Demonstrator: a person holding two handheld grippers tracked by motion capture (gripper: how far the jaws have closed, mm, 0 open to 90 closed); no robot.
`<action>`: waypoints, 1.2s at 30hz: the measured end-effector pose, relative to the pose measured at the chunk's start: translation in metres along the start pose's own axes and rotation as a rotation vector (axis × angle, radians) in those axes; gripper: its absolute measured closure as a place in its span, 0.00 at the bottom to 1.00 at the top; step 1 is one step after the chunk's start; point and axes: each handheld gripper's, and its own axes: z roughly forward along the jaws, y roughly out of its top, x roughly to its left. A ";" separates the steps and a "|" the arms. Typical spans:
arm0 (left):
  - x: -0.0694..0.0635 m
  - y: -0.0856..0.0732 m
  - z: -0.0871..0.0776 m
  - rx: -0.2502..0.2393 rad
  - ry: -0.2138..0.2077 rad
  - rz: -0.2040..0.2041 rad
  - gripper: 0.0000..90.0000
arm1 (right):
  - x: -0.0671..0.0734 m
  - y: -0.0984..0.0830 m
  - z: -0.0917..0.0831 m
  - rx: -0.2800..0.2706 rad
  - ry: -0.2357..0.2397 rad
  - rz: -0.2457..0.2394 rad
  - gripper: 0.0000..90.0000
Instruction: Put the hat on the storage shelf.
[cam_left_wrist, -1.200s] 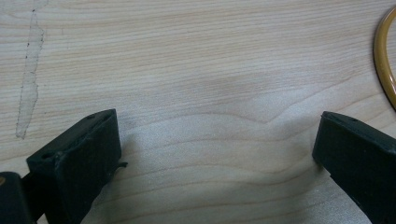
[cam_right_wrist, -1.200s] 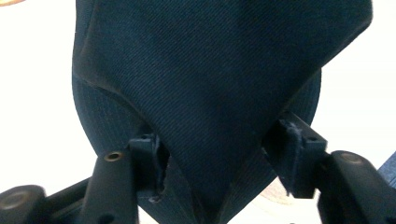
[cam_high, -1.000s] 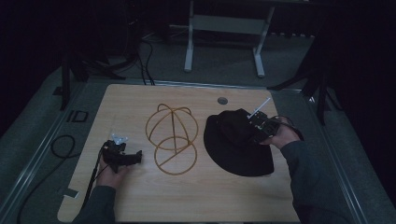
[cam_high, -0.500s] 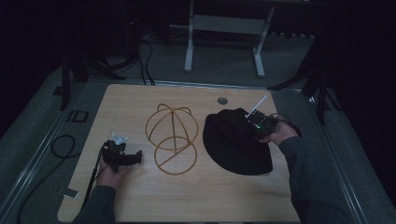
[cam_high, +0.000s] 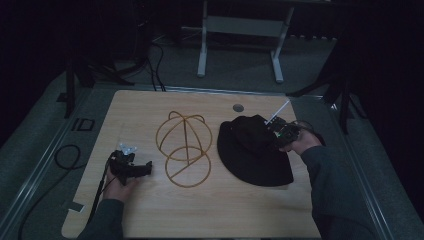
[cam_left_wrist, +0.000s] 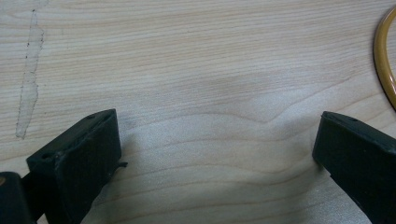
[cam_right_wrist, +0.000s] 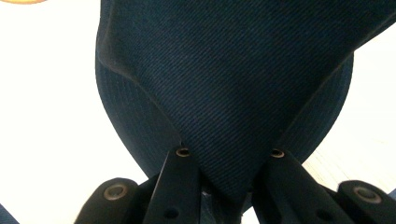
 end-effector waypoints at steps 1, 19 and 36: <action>0.000 0.000 0.000 0.000 0.000 0.000 0.01 | 0.000 0.000 -0.001 -0.001 -0.002 0.001 0.93; 0.000 0.000 0.000 -0.002 0.001 0.001 0.01 | 0.002 0.002 -0.015 -0.030 0.005 -0.015 0.94; 0.000 0.000 0.000 -0.002 0.001 -0.001 0.01 | 0.009 0.002 -0.031 -0.058 -0.008 -0.045 0.94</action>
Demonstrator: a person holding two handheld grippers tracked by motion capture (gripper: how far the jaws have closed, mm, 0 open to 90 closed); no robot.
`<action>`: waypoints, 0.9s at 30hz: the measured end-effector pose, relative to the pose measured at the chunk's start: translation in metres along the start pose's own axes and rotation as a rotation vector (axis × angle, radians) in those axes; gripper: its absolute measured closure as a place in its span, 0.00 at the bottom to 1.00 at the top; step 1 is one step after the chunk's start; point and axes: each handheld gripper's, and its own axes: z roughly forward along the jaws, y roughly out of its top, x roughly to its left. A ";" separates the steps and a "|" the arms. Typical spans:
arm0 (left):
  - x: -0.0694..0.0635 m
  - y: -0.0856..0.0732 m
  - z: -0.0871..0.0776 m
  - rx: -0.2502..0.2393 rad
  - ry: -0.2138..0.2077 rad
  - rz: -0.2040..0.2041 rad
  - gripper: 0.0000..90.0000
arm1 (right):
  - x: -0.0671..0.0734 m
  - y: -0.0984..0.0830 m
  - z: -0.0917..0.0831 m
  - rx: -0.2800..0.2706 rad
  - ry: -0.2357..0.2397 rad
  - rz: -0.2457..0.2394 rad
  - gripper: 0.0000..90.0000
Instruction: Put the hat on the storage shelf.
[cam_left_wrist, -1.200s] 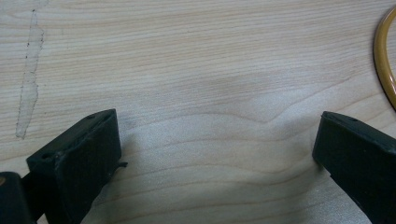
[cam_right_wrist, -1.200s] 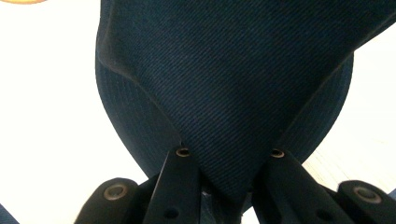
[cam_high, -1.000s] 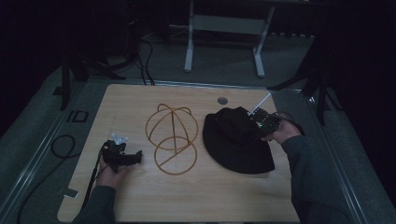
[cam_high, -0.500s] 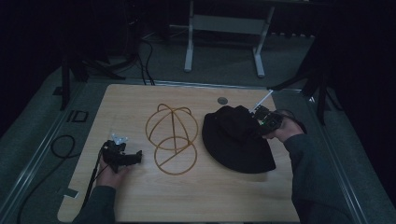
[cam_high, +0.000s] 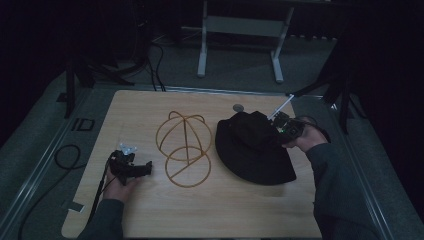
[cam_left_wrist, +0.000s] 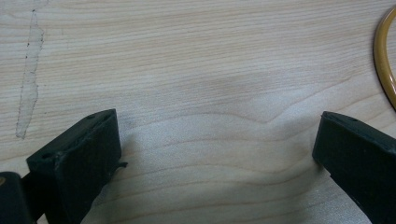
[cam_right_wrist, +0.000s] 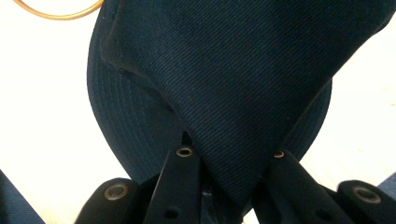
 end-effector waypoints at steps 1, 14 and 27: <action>0.000 0.000 0.000 0.000 0.000 0.000 0.01 | 0.001 0.000 -0.002 -0.002 -0.003 -0.008 0.94; 0.000 0.000 0.000 0.000 0.000 0.000 0.01 | 0.003 0.001 -0.028 -0.051 -0.014 -0.019 0.94; 0.000 0.000 0.000 0.000 0.000 -0.001 0.01 | 0.008 0.010 -0.045 -0.072 -0.016 -0.042 0.94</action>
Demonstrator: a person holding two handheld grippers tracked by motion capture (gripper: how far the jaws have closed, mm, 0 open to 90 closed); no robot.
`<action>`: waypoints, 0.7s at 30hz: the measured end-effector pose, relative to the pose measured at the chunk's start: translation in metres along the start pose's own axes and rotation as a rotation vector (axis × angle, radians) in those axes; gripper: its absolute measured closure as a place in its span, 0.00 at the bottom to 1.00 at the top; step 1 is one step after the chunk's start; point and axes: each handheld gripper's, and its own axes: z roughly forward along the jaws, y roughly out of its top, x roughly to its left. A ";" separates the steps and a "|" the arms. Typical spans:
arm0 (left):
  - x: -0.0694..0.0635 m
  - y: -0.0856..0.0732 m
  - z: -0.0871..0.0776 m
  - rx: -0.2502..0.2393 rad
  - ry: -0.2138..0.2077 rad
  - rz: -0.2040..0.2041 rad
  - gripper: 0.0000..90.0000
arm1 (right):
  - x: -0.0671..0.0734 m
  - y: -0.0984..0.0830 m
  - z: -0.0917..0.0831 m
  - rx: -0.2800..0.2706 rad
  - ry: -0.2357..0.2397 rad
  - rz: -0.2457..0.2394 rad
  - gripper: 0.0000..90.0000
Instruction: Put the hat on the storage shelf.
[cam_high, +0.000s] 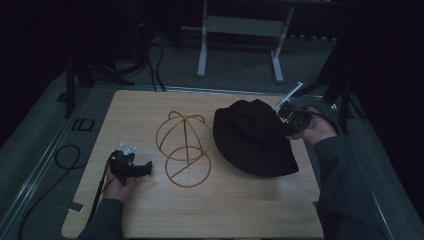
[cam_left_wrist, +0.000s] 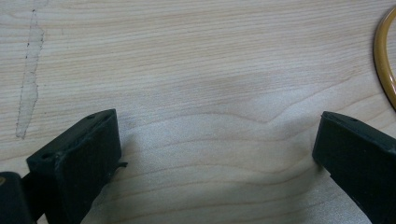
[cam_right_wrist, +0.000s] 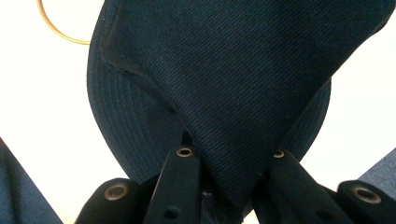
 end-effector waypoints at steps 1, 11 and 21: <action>0.000 0.000 0.000 0.000 0.000 0.000 0.01 | 0.000 0.000 0.000 0.000 0.000 0.000 0.94; 0.000 0.000 0.000 0.000 0.000 0.000 0.01 | 0.002 0.006 -0.009 -0.021 -0.002 -0.022 0.94; 0.000 0.000 0.000 0.001 0.000 0.000 0.01 | 0.002 0.008 -0.019 -0.042 -0.005 -0.023 0.94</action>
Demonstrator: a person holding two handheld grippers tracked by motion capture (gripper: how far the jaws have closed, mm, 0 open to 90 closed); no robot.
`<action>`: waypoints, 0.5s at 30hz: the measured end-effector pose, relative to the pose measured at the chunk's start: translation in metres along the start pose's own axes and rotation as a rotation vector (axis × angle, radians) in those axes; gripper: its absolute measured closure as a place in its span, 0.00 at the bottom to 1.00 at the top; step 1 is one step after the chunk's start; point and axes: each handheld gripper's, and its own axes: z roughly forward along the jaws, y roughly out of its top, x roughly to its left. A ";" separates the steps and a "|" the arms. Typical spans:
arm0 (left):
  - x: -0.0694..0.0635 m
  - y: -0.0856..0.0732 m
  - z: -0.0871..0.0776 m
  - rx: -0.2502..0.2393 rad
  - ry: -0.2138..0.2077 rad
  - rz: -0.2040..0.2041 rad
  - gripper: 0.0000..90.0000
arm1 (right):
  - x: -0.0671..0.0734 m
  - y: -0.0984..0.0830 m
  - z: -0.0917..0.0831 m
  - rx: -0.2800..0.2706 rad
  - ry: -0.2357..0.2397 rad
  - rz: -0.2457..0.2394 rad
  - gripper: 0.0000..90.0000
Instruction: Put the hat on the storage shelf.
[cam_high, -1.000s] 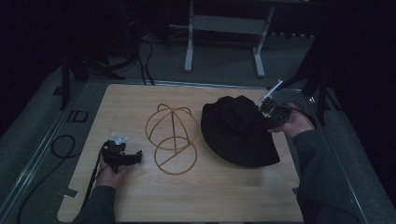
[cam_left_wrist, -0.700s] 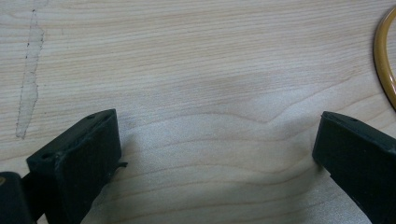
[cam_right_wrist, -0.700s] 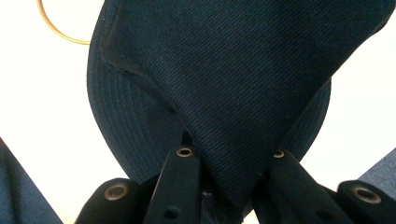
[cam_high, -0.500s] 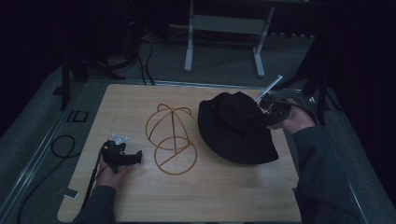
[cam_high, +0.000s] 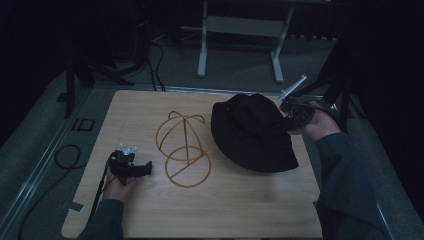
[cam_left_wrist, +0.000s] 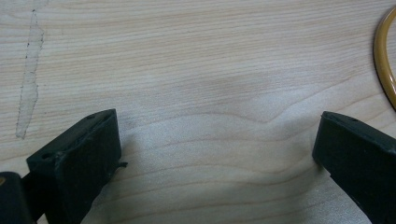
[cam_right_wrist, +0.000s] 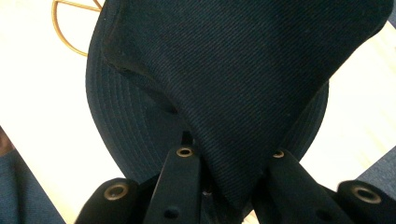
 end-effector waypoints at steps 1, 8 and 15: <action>0.000 0.000 0.000 0.000 0.000 0.000 0.01 | 0.000 0.000 -0.001 -0.001 -0.001 -0.002 0.94; 0.000 0.000 0.000 0.000 0.000 0.000 0.01 | 0.000 0.002 -0.007 -0.010 -0.004 -0.010 0.94; 0.000 0.000 0.000 0.000 0.000 0.000 0.01 | 0.000 0.004 -0.015 -0.018 -0.010 -0.010 0.94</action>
